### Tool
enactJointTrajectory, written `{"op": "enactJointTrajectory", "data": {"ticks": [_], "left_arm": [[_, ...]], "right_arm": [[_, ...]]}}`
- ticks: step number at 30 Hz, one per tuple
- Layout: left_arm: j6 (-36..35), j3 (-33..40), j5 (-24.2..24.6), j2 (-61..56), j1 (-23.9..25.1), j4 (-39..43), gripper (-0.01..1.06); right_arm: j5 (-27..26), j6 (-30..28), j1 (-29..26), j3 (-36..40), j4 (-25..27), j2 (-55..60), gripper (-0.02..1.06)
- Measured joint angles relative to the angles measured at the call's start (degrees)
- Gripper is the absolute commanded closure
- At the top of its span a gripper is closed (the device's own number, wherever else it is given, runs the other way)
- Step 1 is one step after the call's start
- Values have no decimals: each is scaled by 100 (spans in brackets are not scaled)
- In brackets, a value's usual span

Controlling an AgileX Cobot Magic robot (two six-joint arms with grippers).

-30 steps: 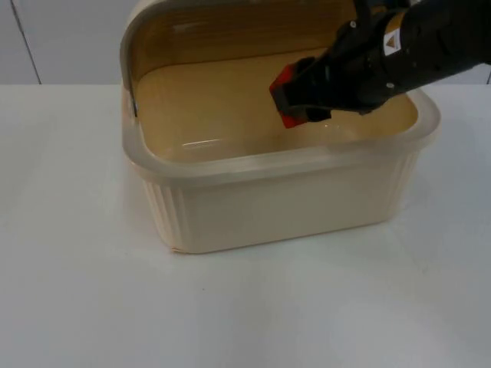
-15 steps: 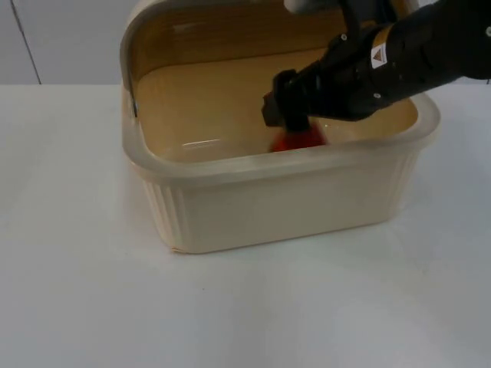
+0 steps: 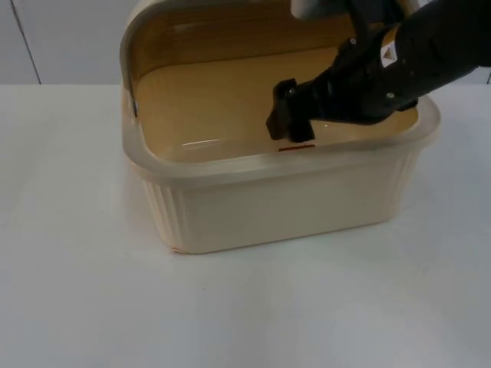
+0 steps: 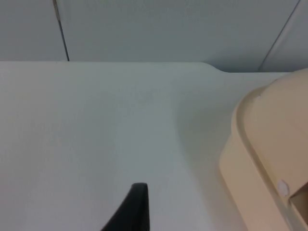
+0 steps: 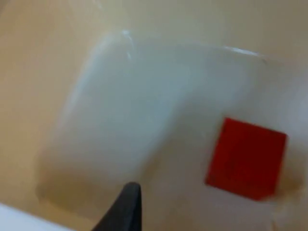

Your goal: Open the box lid with the left hand, place the block into the box with the right hand, then close the box lid with the left hand.

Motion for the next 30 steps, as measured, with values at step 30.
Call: {"op": "enactJointTrajectory", "data": {"ticks": [30], "left_arm": [[0,0,11,0,0,0,0]], "right_arm": [[1975,-178,-672,-1167,-616,-3298,1]]}}
